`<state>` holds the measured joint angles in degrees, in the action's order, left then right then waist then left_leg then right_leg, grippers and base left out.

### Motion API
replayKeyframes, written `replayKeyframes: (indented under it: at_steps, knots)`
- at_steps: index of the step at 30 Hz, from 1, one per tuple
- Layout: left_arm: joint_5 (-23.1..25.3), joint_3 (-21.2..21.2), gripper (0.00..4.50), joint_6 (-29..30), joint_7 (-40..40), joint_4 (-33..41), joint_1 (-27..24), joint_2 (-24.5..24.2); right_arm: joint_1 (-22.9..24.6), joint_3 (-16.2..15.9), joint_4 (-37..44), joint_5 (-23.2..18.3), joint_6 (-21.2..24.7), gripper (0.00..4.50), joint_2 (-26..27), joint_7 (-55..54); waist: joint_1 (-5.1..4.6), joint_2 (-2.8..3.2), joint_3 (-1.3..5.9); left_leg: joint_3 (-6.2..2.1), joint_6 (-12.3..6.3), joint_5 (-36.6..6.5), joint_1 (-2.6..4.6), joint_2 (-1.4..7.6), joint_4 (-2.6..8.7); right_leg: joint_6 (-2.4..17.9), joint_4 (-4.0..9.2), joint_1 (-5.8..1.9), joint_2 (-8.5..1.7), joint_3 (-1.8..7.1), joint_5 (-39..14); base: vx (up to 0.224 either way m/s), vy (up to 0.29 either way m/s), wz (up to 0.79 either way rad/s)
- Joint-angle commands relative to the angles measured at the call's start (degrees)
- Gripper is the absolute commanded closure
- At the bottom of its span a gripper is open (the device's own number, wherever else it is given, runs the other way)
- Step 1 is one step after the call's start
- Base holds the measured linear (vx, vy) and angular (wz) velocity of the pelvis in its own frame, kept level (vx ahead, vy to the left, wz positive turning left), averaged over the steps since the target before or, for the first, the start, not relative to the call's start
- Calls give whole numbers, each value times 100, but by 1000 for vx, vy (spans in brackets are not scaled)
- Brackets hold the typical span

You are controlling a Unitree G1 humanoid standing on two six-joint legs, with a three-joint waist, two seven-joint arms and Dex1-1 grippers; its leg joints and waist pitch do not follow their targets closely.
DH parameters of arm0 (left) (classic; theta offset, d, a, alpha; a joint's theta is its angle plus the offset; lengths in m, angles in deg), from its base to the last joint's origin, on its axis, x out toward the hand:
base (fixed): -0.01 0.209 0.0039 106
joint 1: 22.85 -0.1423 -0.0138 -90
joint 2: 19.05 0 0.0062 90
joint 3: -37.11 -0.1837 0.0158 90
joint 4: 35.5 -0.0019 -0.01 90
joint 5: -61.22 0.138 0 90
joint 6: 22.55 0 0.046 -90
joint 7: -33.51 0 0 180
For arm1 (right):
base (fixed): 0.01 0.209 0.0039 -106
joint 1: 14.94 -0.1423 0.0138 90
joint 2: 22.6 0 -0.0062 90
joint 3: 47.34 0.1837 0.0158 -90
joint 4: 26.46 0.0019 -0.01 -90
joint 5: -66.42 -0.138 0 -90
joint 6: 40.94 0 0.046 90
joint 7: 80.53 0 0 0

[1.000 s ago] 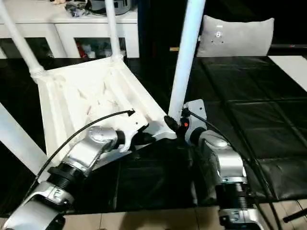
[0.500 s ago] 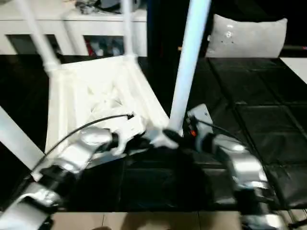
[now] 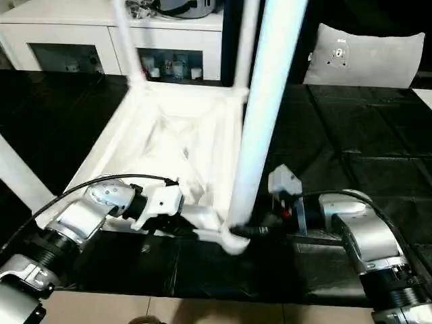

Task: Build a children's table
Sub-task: Rotate leg to tighten

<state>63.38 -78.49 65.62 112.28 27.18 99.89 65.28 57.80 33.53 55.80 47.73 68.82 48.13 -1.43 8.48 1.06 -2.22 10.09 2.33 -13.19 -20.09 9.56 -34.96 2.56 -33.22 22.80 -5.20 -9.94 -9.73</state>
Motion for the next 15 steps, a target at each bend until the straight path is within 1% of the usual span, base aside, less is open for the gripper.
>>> replayKeyframes:
  at_steps: [1, 2, 4, 6, 8, 9, 11, 14, 15]
  knots:
    - [50, -211, 450, -200, 281, 54, 151, 23, 21, -44, 136, -92, 29, 156, -85, 155, -25, -103, 378, -158, -609, -205, -3, 498, 374, 575, 362, -378, -581, 494, -1397, 0, 0, 0]
    - [50, -214, 450, -212, 293, 46, 151, 19, 30, -58, 149, -96, 38, 165, -93, 180, -19, -96, 382, -157, -588, -220, 2, 495, 374, 558, 362, -377, -583, 494, -1415, 0, 0, 0]
    - [44, -223, 450, -274, 319, -8, 164, 15, 38, -91, 150, -129, 35, 182, -115, 260, -19, -107, 383, -160, -575, -206, -1, 490, 375, 534, 364, -377, -574, 491, -1419, 0, 0, 0]
    - [33, -225, 450, -301, 336, -36, 166, 17, 64, -112, 204, -167, 90, 204, -121, 290, -12, -104, 390, -154, -578, -170, -9, 477, 367, 519, 362, -383, -570, 490, -1390, 0, 0, 0]
    - [26, -221, 450, -305, 336, -44, 160, 28, 95, -119, 270, -190, 136, 209, -114, 277, -9, -110, 394, -164, -589, -117, -10, 489, 367, 513, 349, -385, -570, 489, -1327, 0, 0, 0]
    - [12, -215, 450, -287, 343, -44, 153, 36, 105, -107, 286, -231, 187, 226, -95, 266, -11, -108, 391, -166, -593, -104, -8, 496, 370, 519, 345, -380, -569, 489, -1312, 0, 0, 0]
    - [0, -210, 450, -269, 345, -40, 145, 42, 117, -87, 298, -283, 243, 238, -72, 257, 0, -112, 390, -158, -598, -118, -9, 489, 367, 533, 353, -381, -577, 490, -1336, 0, 0, 0]
    - [-52, -88, 450, 109, 68, 31, 90, 149, 176, 35, 432, -492, 529, 246, 176, -64, -11, -103, 375, -162, -538, -206, -8, 488, 379, 487, 384, -377, -580, 478, -1515, 0, 0, 0]
    - [-59, -78, 450, 139, 46, 37, 87, 159, 180, 41, 442, -502, 547, 246, 189, -90, -19, -106, 371, -156, -516, -232, -6, 484, 384, 461, 397, -380, -571, 480, -1570, 0, 0, 0]
